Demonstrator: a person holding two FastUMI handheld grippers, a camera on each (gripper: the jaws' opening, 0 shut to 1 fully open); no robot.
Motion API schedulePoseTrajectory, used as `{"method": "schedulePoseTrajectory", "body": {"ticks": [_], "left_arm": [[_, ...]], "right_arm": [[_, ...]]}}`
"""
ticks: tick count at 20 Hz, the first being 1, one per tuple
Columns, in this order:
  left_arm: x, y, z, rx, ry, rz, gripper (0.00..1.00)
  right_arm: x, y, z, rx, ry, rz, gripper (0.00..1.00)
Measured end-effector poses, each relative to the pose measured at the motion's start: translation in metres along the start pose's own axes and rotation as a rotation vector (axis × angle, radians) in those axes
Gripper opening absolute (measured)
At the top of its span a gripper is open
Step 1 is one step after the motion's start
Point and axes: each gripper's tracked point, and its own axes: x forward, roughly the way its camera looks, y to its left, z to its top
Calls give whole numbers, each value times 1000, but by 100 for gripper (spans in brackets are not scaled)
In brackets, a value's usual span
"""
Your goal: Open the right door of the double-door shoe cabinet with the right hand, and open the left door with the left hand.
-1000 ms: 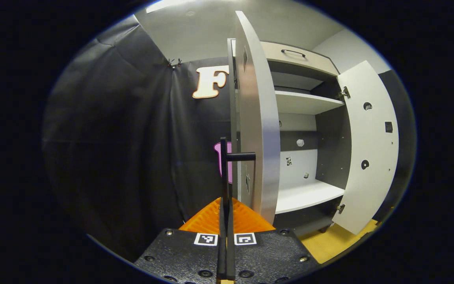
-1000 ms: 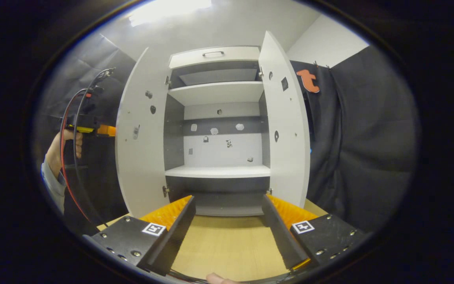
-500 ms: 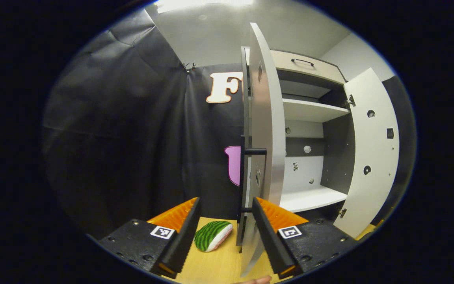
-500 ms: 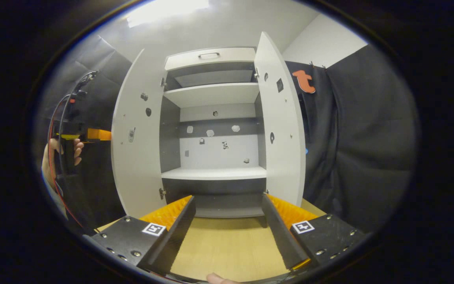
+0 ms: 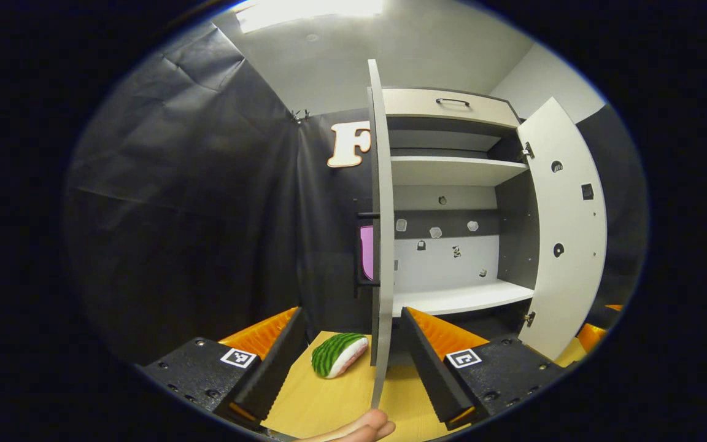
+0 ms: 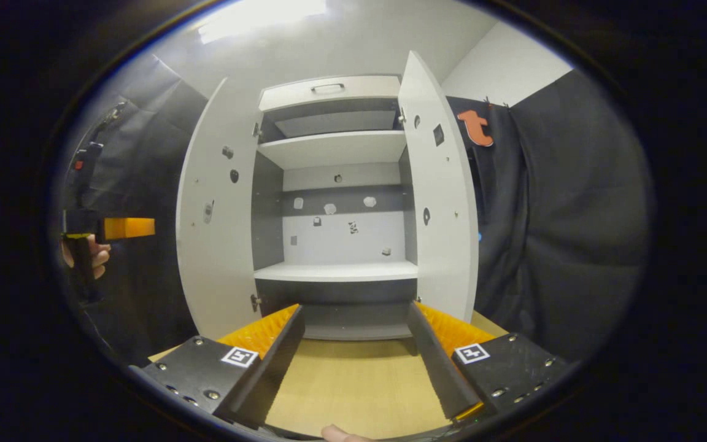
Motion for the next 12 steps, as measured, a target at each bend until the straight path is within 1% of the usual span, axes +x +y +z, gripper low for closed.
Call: {"method": "schedulePoseTrajectory", "body": {"ticks": [1,3,4,5,6,7,8,10,11,12], "left_arm": [[-4,-6,-1,4,-3,1,96],[-10,-21,-8,15,-1,-15,96],[-13,-30,-12,4,6,-25,94],[-15,-40,-16,-16,9,-40,96],[-18,-49,-20,-41,15,-39,97],[-18,-56,-24,-55,14,-35,94],[-18,-68,-22,-60,8,-52,94],[-20,-95,-19,-47,-4,-104,94],[-19,-102,-17,-37,-6,-118,96],[-18,-109,-12,-28,-14,-128,96]], "right_arm": [[0,-1,1,-1,0,0,100],[1,-5,4,9,-6,-1,100],[1,-6,6,14,-9,-3,100],[1,-7,8,14,-9,-5,100],[2,-7,10,13,-11,-5,97],[1,-8,14,13,-15,-4,97],[1,-7,18,15,-20,-3,100],[2,-6,28,2,-30,6,100],[2,-8,34,-3,-36,1,100],[2,-11,40,-2,-42,-7,100]]}}
